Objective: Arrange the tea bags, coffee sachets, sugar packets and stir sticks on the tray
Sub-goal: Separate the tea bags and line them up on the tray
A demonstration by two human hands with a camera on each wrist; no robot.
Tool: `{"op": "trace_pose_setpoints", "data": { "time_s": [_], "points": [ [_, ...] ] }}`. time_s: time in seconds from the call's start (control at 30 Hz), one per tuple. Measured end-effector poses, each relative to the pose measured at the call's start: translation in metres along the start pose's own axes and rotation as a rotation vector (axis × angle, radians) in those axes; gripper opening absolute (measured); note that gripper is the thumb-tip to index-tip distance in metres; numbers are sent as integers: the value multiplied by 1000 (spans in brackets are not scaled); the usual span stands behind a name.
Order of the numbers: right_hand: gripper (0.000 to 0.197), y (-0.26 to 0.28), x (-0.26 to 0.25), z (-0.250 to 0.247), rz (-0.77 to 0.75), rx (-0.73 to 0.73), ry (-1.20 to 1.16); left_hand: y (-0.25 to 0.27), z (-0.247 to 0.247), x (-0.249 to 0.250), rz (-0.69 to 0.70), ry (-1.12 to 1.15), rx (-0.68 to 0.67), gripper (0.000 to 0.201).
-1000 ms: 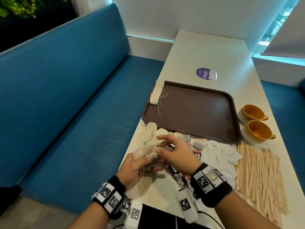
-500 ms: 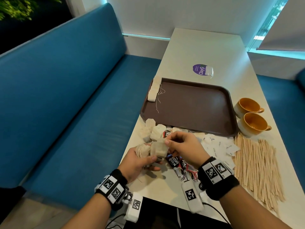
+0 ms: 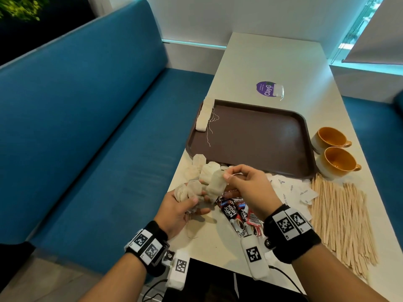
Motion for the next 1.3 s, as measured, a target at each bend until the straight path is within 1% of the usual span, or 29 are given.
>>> {"op": "trace_pose_setpoints", "data": {
  "time_s": [0.07, 0.1, 0.17, 0.2, 0.3, 0.33, 0.43, 0.5, 0.53, 0.6, 0.63, 0.7, 0.8, 0.9, 1.0, 1.13, 1.23, 1.3],
  "points": [
    [8, 3, 5, 14, 71, -125, 24, -1, 1, 0, 0, 30, -22, 51],
    [8, 4, 7, 19, 84, -156, 41, -1, 2, 1, -5, 46, -35, 56],
    [12, 2, 10, 23, 83, -164, 75, 0, 5, 3, -33, 70, -55, 65],
    [14, 1, 12, 25, 72, -153, 101, 1, 7, 3, -45, 70, -54, 63],
    [13, -4, 16, 26, 40, -120, 172, 2, 6, 2, -44, 44, -13, 28],
    [13, -5, 17, 26, 35, -112, 171, 2, 4, 1, -35, 48, 3, 24],
    [20, -8, 19, 25, 36, -113, 156, 1, 3, 2, -25, 50, 22, 22],
    [18, -11, 19, 25, 41, -120, 202, 0, 4, 2, -24, 46, 19, 22],
    [15, -13, 17, 25, 37, -117, 236, -1, 3, 3, -31, 43, 30, 25],
    [11, -18, 10, 23, 11, -89, 291, -3, 2, 1, -37, 36, 45, 42],
    [11, -21, 3, 22, -4, -70, 306, -4, 1, 1, -38, 46, 39, 45],
    [12, -30, -15, 19, -38, -42, 312, -6, 1, 1, -31, 119, 16, 45],
    [8, -55, -51, 11, -94, -10, 297, -8, 2, 0, -45, 230, -33, 51],
    [6, -96, -83, 6, -109, 39, 237, -10, 1, -2, -51, 185, -55, 45],
    [8, -141, -103, 12, -82, 38, 207, -10, 1, 1, -27, 183, -88, 41],
    [10, -183, -105, 29, -41, 32, 283, -11, 3, 2, -15, 210, -118, 39],
    [7, -203, -88, 44, 58, -66, 379, -12, 2, 1, -35, 204, -121, 38],
    [8, -215, -78, 49, 111, -81, 396, -12, 2, 1, -43, 205, -116, 39]
  ]
}}
Point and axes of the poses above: each hand's wrist, its own y-axis away from the middle knuckle, its own z-axis out of the palm, x = y × z, the point moved 6 cm from there along -y, towards the middle knuckle, and after that the axes turned 11 degrees about z, right-handed, at the moved point
